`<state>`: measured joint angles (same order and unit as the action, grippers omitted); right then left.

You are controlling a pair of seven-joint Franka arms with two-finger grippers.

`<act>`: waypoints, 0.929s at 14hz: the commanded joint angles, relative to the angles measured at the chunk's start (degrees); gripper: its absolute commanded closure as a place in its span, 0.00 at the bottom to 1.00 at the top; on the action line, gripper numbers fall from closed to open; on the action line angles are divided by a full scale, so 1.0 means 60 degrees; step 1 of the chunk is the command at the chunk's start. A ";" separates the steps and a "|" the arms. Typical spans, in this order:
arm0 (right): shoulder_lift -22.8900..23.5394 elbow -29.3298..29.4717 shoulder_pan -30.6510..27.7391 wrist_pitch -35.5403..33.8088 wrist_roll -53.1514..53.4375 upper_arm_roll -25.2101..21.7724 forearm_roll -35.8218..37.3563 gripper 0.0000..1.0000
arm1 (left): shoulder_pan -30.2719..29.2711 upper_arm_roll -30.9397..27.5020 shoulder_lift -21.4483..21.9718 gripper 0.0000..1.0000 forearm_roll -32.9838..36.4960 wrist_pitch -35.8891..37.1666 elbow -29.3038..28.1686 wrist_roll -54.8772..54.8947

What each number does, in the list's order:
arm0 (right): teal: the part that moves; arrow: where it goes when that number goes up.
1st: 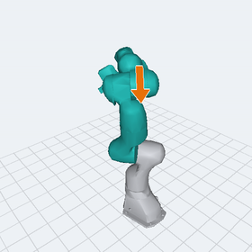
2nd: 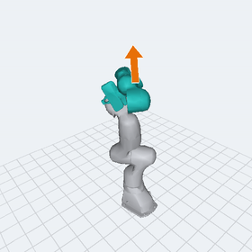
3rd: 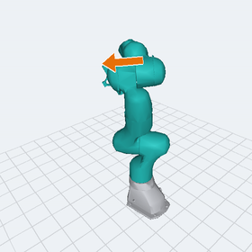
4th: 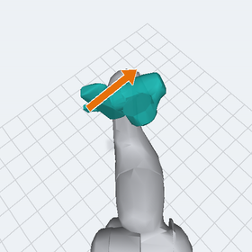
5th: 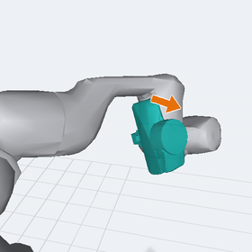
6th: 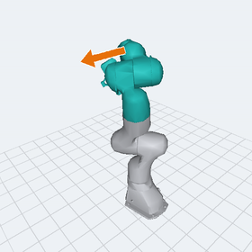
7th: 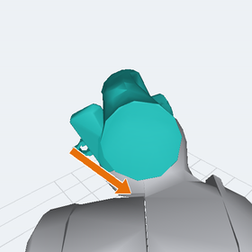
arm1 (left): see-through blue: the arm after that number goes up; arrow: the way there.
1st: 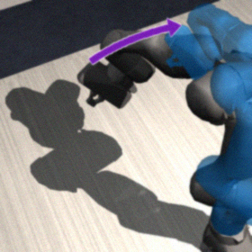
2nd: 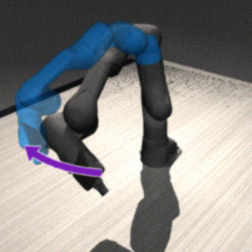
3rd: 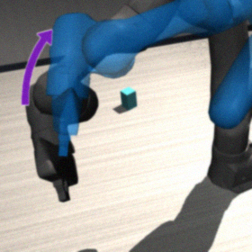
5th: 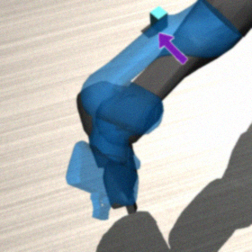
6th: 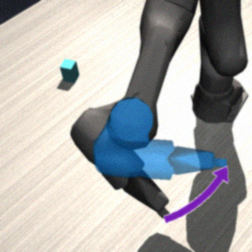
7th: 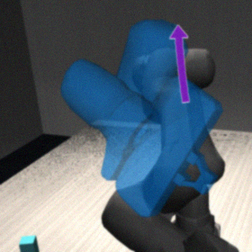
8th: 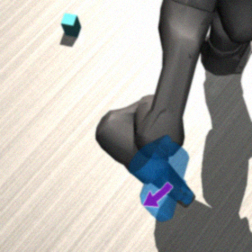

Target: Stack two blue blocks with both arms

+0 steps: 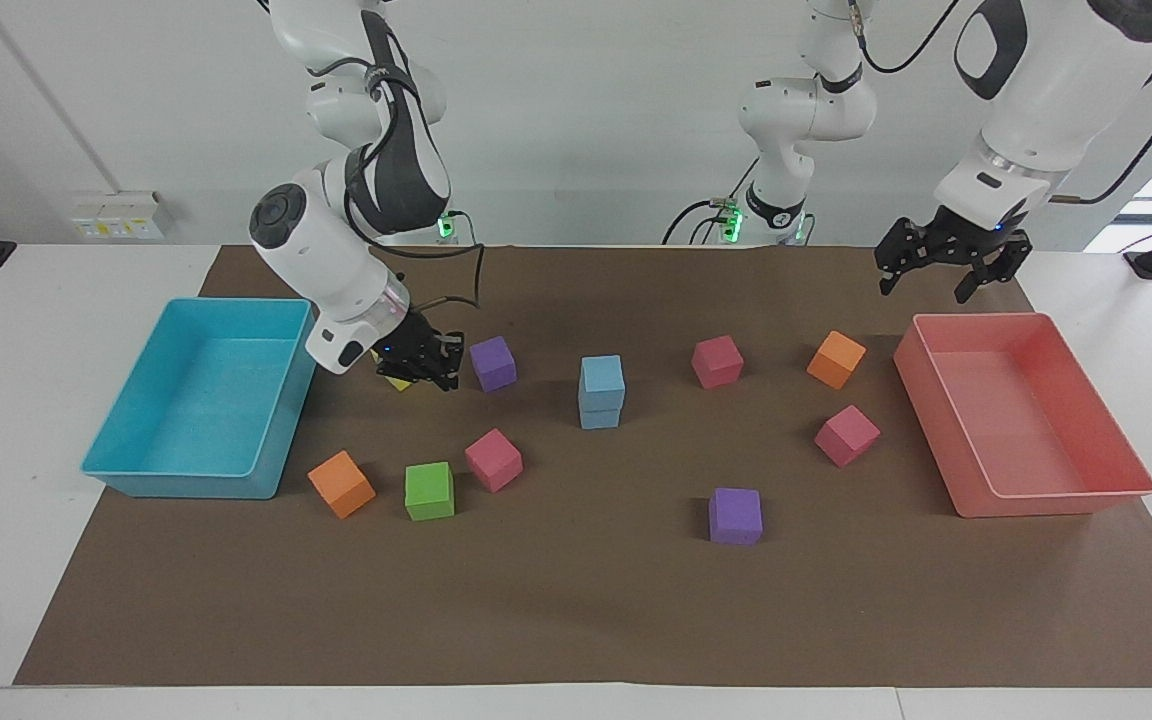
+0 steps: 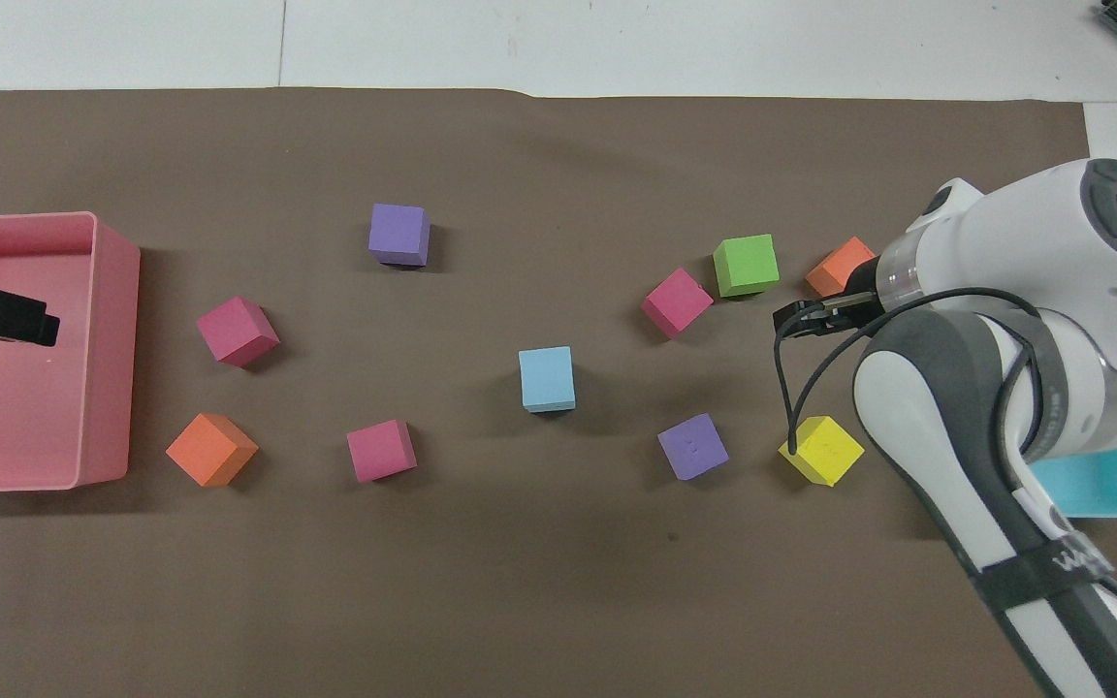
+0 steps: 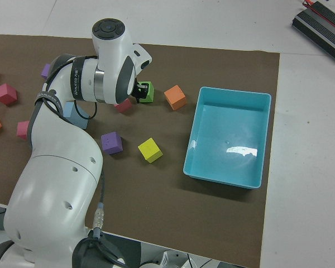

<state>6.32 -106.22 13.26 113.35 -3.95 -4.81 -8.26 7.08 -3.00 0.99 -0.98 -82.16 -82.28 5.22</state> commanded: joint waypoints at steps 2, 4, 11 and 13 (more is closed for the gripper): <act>-0.0436 0.0680 -0.0247 -0.1223 0.0349 0.0070 0.1068 0.00 | -0.0008 -0.0042 -0.0269 0.00 0.0091 0.0597 0.0560 0.0097; -0.0905 0.0681 -0.0524 -0.1502 0.0526 0.0070 0.1142 0.00 | -0.0037 -0.0012 0.0009 0.00 0.0061 0.0714 0.0166 0.0039; -0.1332 0.2085 -0.1345 -0.3274 0.0423 0.0041 0.1347 0.00 | -0.0374 -0.0012 0.0113 0.00 0.0076 0.1139 0.0105 -0.0050; -0.1346 0.2277 -0.1405 -0.3568 0.0351 -0.0090 0.1362 0.00 | -0.0389 -0.0012 0.0098 0.00 0.0076 0.1037 0.0120 -0.0050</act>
<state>-2.43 -94.57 5.59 94.05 -2.38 -5.29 -1.54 5.16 -3.35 0.84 -0.94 -76.18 -81.18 4.97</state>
